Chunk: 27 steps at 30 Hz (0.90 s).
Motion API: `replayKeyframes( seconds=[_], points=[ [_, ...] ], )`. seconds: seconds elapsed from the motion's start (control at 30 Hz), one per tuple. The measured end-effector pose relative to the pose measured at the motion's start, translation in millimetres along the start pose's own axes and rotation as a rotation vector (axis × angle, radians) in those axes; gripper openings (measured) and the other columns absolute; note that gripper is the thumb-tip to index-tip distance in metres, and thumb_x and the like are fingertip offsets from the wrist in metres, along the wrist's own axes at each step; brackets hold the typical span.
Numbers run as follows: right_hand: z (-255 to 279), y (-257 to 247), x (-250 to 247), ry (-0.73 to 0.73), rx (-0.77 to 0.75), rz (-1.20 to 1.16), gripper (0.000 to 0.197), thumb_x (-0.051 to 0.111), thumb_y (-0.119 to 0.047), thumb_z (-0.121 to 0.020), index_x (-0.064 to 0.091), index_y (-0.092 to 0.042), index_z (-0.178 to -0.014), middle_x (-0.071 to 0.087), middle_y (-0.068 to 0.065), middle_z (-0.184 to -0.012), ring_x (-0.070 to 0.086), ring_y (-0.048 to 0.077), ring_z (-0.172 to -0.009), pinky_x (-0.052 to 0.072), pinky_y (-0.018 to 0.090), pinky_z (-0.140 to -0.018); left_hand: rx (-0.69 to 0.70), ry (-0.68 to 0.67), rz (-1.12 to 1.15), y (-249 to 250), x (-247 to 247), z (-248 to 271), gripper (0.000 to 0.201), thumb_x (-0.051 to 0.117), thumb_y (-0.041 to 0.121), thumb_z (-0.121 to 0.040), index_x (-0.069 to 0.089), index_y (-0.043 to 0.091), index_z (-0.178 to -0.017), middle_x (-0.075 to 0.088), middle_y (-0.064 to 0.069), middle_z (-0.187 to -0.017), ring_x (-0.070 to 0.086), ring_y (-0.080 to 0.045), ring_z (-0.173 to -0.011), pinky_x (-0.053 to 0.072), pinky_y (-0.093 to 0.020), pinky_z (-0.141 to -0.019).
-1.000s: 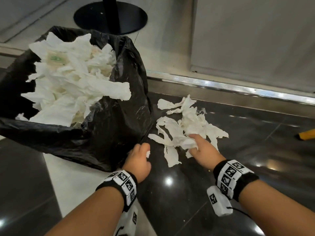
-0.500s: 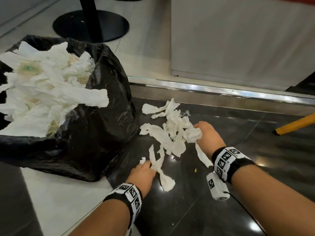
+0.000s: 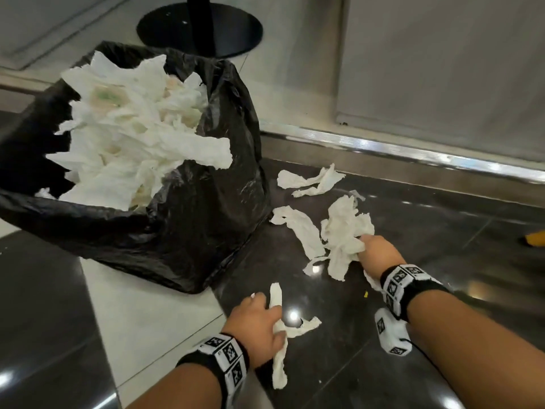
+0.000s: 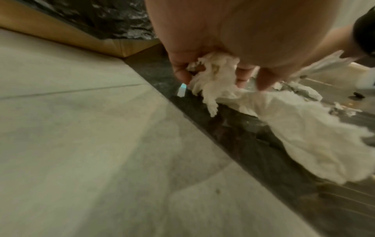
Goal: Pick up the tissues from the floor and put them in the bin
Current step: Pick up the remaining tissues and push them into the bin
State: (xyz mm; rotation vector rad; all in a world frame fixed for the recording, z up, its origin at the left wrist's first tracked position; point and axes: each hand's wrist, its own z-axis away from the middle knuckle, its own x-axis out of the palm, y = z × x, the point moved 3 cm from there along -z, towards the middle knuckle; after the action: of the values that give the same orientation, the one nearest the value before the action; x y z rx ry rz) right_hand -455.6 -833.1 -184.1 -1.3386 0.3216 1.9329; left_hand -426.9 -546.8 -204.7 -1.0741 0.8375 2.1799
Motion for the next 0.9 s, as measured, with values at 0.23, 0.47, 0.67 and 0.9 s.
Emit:
replayKeyframes(
  seconds=[0.23, 0.47, 0.67, 0.9],
  points=[
    [18, -8, -20, 0.132, 0.025, -0.23, 0.014, 0.063, -0.015, -0.077, 0.061, -0.004, -0.07, 0.055, 0.006, -0.071, 0.056, 0.025, -0.074, 0.039, 0.024, -0.057, 0.072, -0.164, -0.132, 16, 5, -3, 0.029, 0.044, 0.022, -0.09, 0.058, 0.007, -0.11, 0.044, -0.015, -0.122, 0.044, -0.035, -0.114, 0.041, -0.042, -0.093],
    [26, -33, -30, 0.158, 0.017, -0.386, 0.023, 0.054, -0.005, -0.082, 0.05, -0.025, -0.091, 0.056, 0.002, -0.08, 0.055, 0.021, -0.069, 0.045, 0.026, -0.06, 0.177, 0.036, -0.019, 25, -109, 1, 0.013, 0.053, 0.014, -0.083, 0.058, 0.01, -0.094, 0.06, -0.013, -0.103, 0.055, -0.031, -0.097, 0.044, -0.036, -0.081],
    [33, -59, -73, 0.162, -0.035, -0.463, 0.021, 0.063, -0.033, -0.087, 0.064, -0.013, -0.083, 0.064, 0.002, -0.082, 0.06, 0.021, -0.079, 0.042, 0.027, -0.068, 0.268, 0.399, 0.225, 25, -252, 42, 0.016, 0.05, 0.009, -0.085, 0.05, 0.022, -0.095, 0.053, 0.007, -0.09, 0.048, -0.014, -0.083, 0.032, -0.023, -0.071],
    [39, -75, -124, 0.164, -0.065, -0.203, 0.008, 0.068, -0.008, -0.073, 0.061, -0.004, -0.075, 0.066, 0.016, -0.081, 0.06, 0.032, -0.077, 0.046, 0.035, -0.066, 0.034, 0.652, 0.021, -51, -401, 83, 0.009, 0.051, 0.026, -0.09, 0.056, 0.025, -0.097, 0.046, -0.003, -0.106, 0.053, -0.025, -0.09, 0.037, -0.031, -0.077]
  ],
)
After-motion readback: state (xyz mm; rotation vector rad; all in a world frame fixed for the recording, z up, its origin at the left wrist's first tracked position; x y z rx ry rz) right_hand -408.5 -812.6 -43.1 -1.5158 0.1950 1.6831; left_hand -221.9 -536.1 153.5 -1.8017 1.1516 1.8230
